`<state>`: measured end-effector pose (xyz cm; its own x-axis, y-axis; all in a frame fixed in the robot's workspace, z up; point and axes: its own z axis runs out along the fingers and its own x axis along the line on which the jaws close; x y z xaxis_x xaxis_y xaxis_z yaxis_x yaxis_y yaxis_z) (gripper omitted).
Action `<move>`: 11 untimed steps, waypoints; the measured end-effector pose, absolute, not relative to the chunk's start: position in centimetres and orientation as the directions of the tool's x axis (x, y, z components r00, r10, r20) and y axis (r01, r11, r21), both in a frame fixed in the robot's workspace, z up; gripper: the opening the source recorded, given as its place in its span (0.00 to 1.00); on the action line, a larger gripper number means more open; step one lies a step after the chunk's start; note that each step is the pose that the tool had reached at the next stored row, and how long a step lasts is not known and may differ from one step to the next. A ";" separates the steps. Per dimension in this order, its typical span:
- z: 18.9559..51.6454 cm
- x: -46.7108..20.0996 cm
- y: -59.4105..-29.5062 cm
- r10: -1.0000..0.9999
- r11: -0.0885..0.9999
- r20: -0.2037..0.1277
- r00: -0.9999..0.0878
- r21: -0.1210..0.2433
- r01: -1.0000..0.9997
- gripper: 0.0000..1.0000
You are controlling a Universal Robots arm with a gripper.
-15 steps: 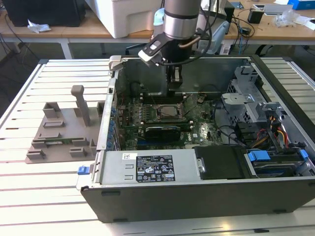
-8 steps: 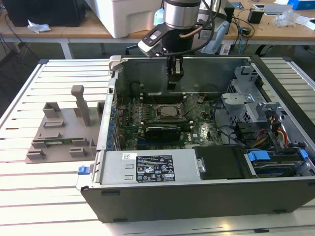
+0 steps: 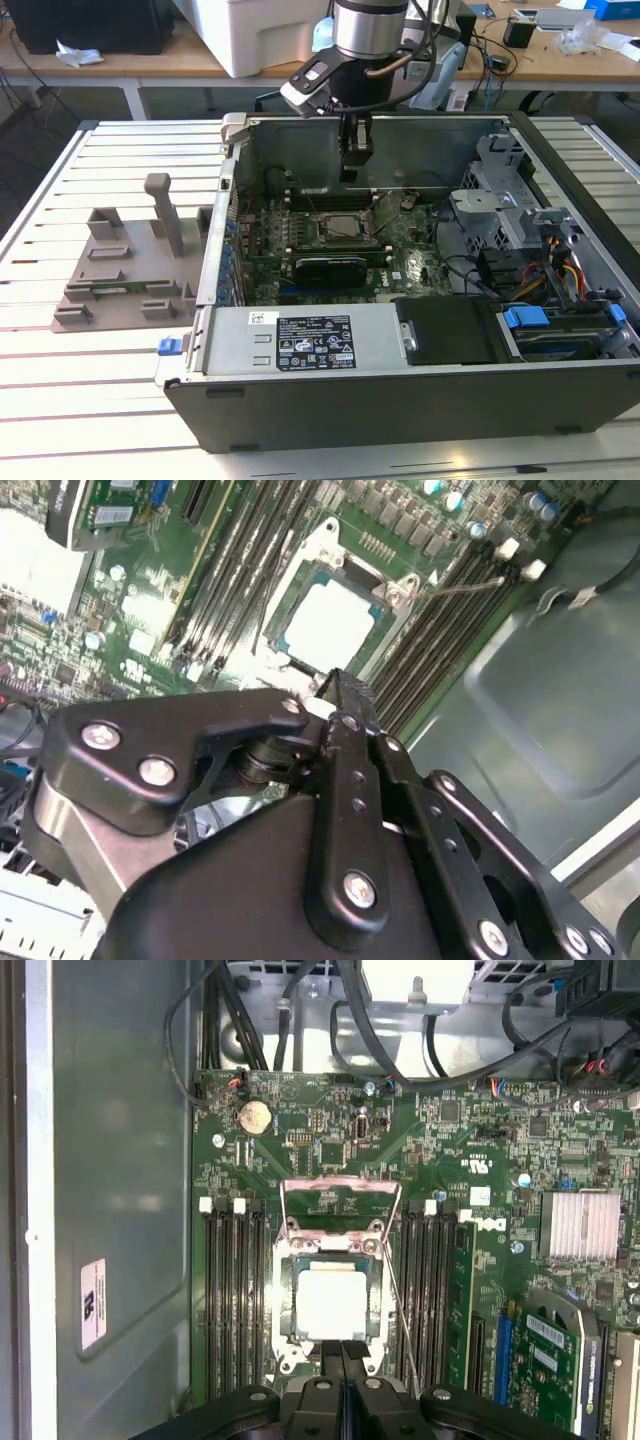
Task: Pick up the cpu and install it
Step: 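Close the cpu cover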
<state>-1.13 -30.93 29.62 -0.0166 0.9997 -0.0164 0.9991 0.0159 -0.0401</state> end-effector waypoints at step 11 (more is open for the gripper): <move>27.9 7.3 -30.4 1.000 0.018 -0.019 -0.018 -0.048 0.999 0.11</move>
<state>7.32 -30.42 27.94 -0.0185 0.9996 -0.0191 0.9987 0.0175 -0.0483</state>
